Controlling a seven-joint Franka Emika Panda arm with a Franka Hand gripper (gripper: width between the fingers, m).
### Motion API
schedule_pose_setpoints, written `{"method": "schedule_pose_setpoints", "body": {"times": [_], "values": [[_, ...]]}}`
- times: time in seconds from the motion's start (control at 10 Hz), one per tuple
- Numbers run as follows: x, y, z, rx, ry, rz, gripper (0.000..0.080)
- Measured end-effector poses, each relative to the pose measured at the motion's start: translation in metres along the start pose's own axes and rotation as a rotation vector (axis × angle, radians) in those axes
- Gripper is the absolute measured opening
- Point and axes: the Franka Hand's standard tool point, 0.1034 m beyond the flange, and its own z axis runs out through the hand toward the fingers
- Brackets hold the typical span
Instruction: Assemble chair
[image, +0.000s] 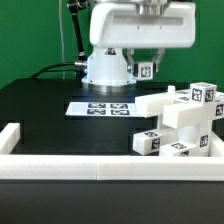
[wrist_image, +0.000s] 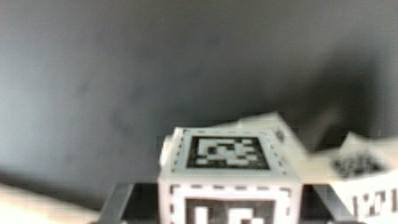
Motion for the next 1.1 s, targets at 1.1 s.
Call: {"method": "schedule_pose_setpoints", "body": {"times": [1.1], "values": [[0.029,-0.020,0.005,-0.045,-0.004,-0.110,0.0287]]}}
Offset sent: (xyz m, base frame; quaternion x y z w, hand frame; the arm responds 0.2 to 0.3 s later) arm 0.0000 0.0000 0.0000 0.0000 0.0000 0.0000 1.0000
